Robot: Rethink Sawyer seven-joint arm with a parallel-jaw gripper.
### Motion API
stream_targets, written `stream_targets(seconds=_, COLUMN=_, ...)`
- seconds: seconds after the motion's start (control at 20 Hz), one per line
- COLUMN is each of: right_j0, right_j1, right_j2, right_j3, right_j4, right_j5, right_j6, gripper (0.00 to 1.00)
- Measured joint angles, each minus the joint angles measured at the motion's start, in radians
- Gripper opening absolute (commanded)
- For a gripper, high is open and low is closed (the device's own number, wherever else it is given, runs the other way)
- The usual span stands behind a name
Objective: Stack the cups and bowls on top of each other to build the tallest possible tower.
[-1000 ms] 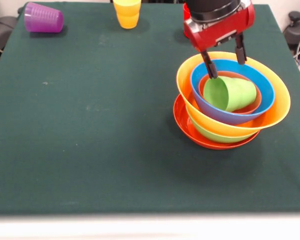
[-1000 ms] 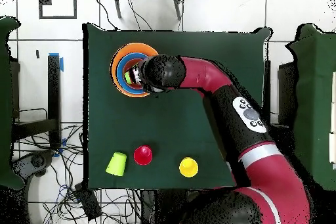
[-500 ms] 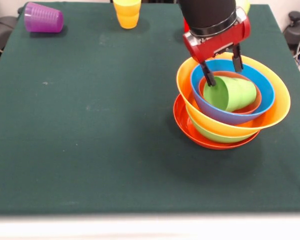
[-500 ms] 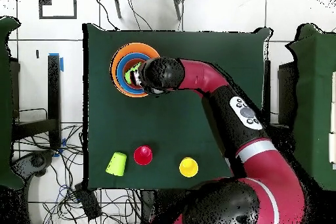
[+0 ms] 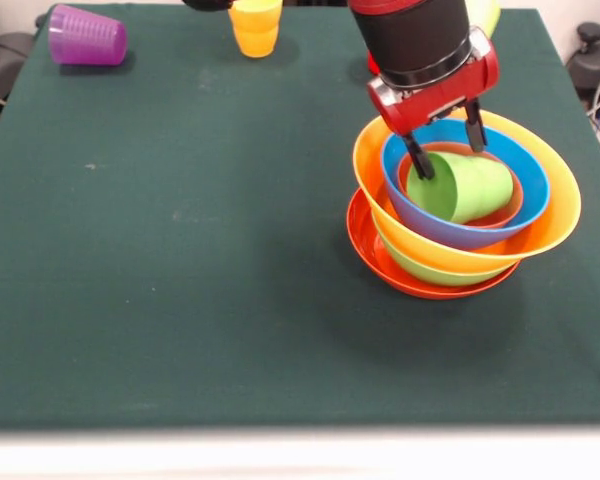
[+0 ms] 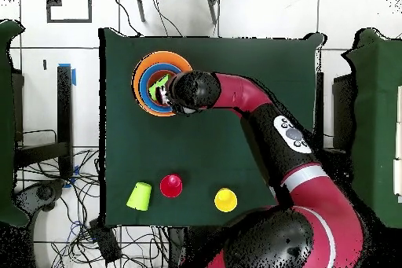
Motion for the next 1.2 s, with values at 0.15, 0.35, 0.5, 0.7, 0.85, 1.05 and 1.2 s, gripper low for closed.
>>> stream_targets(seconds=0.15, right_j0=-0.001, right_j1=0.007, right_j2=0.004, right_j3=0.0, right_j4=-0.002, right_j5=0.0, right_j6=0.0, gripper=1.0)
stream_targets(seconds=0.35, right_j0=-0.006, right_j1=0.015, right_j2=0.014, right_j3=0.0, right_j4=-0.002, right_j5=0.0, right_j6=0.0, gripper=1.0)
stream_targets(seconds=0.5, right_j0=-0.011, right_j1=0.025, right_j2=0.024, right_j3=0.0, right_j4=-0.003, right_j5=0.0, right_j6=0.0, gripper=1.0)
stream_targets(seconds=0.7, right_j0=-0.017, right_j1=0.036, right_j2=0.036, right_j3=0.0, right_j4=-0.003, right_j5=0.0, right_j6=0.0, gripper=1.0)
stream_targets(seconds=0.85, right_j0=-0.023, right_j1=0.044, right_j2=0.044, right_j3=0.0, right_j4=-0.003, right_j5=0.0, right_j6=0.0, gripper=1.0)
stream_targets(seconds=1.05, right_j0=-0.03, right_j1=0.049, right_j2=0.048, right_j3=0.0, right_j4=-0.002, right_j5=-0.007, right_j6=0.0, gripper=0.0)
stream_targets(seconds=1.2, right_j0=-0.031, right_j1=0.048, right_j2=0.054, right_j3=0.0, right_j4=-0.002, right_j5=-0.024, right_j6=0.0, gripper=0.0)
